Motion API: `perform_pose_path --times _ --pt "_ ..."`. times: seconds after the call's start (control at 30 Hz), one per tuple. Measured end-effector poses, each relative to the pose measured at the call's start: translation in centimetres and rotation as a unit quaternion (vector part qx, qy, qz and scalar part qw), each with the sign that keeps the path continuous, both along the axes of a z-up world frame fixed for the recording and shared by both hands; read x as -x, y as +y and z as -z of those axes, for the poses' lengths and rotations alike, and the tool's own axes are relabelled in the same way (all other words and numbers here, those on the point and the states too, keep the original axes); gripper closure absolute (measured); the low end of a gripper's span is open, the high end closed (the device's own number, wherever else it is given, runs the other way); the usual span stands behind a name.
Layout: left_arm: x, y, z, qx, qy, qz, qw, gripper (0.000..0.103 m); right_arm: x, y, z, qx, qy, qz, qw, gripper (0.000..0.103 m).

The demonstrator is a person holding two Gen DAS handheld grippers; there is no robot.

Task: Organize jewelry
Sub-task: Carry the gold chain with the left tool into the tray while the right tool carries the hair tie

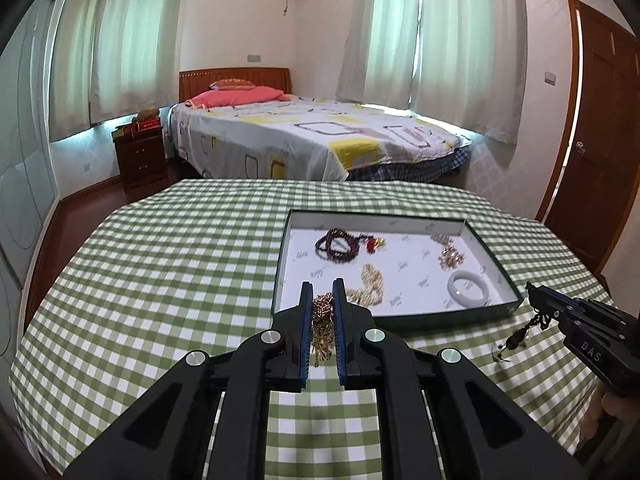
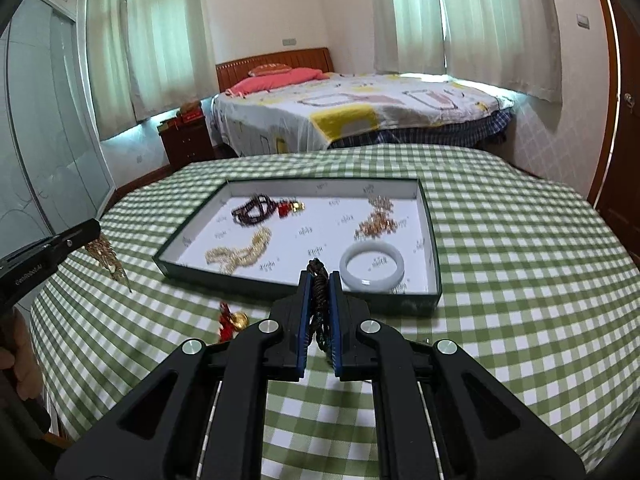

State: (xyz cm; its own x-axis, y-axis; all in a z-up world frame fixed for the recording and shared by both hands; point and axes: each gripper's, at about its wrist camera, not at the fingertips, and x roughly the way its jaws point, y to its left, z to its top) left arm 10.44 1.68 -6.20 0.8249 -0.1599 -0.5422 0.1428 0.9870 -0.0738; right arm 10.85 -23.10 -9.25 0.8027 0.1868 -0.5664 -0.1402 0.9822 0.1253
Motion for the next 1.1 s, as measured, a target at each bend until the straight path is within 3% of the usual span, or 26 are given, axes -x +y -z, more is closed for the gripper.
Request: perform_pose_path --times 0.47,1.1 --pt "-2.5 -1.0 -2.9 0.013 -0.033 0.016 0.9992 0.092 -1.7 0.6 -3.9 -0.004 -0.047 -0.017 0.999 0.094" --pt "-10.0 -3.2 -5.0 0.019 -0.072 0.035 0.9966 0.092 -10.3 1.1 -7.1 0.0 -0.094 -0.024 0.995 0.094"
